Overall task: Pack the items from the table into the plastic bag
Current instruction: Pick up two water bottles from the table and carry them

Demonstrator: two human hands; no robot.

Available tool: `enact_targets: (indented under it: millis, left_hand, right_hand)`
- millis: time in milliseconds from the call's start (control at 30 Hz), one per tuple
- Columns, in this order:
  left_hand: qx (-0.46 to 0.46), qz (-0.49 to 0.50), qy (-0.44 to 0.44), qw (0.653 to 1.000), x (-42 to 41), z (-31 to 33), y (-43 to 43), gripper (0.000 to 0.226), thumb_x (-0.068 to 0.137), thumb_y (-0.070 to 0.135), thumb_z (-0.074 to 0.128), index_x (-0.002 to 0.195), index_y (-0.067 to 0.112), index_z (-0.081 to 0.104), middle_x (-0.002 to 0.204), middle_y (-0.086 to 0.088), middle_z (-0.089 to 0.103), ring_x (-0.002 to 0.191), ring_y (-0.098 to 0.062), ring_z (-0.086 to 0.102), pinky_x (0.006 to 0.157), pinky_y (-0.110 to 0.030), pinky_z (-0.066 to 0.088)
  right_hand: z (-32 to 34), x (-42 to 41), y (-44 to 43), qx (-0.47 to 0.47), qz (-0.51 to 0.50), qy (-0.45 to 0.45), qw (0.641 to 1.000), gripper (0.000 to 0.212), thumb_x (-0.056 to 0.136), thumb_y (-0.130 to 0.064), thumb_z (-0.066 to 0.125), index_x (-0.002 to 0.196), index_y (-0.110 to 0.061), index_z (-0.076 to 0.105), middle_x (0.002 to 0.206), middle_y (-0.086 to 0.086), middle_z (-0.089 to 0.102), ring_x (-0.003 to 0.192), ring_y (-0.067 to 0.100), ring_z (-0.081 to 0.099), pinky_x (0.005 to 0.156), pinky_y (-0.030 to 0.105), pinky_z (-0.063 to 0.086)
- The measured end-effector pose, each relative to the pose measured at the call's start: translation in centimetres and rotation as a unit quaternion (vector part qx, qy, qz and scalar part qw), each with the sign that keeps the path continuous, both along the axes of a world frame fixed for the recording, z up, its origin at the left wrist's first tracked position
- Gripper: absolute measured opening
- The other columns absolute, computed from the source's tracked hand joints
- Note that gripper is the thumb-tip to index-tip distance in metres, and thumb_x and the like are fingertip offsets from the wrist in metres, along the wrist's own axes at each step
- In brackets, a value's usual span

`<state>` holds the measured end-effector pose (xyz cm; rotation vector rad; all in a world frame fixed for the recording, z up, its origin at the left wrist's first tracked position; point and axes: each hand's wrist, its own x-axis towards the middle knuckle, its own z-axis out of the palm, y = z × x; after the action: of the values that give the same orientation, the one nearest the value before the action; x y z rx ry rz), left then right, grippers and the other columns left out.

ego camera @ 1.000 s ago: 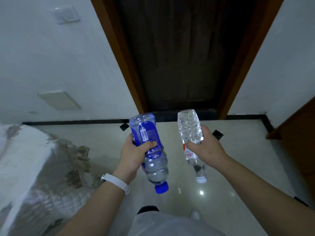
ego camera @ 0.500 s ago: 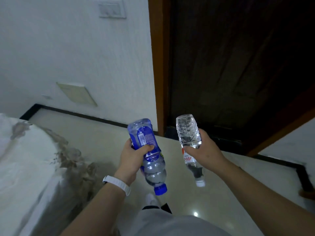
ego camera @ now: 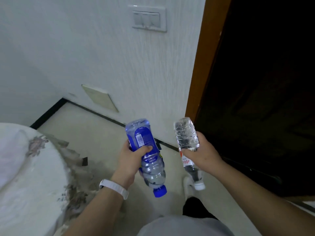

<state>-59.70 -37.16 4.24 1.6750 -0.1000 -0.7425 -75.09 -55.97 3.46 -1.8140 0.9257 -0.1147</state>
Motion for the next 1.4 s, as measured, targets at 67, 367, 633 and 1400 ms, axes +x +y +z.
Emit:
enact_targets:
  millis: [67,367,633,1400]
  left_hand:
    - [0.007,0.026,0.006,1.000,1.8,-0.5,-1.7,0.056,0.064,0.016,0.086,0.114,0.014,0.061,0.099,-0.009,0.075,0.085,-0.028,0.075,0.074,-0.044,0.061]
    - [0.012,0.161,-0.051,0.986,10.1,2.8,-7.6,0.044,0.074,0.004,0.079,0.114,0.010,0.061,0.099,-0.011,0.075,0.086,-0.029,0.074,0.071,-0.039,0.060]
    - [0.026,0.280,-0.017,0.959,15.4,2.0,-4.6,0.055,0.064,0.013,0.084,0.114,0.007,0.062,0.100,-0.016,0.075,0.089,-0.035,0.073,0.082,-0.057,0.058]
    - [-0.077,0.492,-0.018,0.867,45.6,0.7,16.2,0.037,0.076,0.004,0.078,0.109,0.011,0.062,0.094,-0.009,0.076,0.081,-0.025,0.075,0.064,-0.035,0.060]
  right_hand:
    - [-0.8,3.0,-2.4,0.009,0.026,-0.005,1.000,0.053,0.067,-0.039,0.074,0.112,-0.045,0.047,0.102,-0.016,0.065,0.091,0.006,0.065,0.082,0.039,0.056]
    - [1.5,18.3,-11.9,0.036,0.160,-0.049,0.985,0.044,0.075,-0.034,0.073,0.109,-0.042,0.047,0.095,-0.018,0.065,0.086,0.006,0.065,0.070,0.030,0.055]
    - [0.6,27.7,-10.8,0.064,0.278,-0.019,0.958,0.041,0.080,-0.033,0.074,0.113,-0.038,0.049,0.095,-0.014,0.068,0.082,0.005,0.069,0.080,0.038,0.058]
    - [3.2,66.3,12.0,-0.029,0.481,-0.024,0.876,0.042,0.080,-0.025,0.075,0.113,-0.036,0.052,0.095,-0.014,0.066,0.080,0.000,0.066,0.068,0.023,0.052]
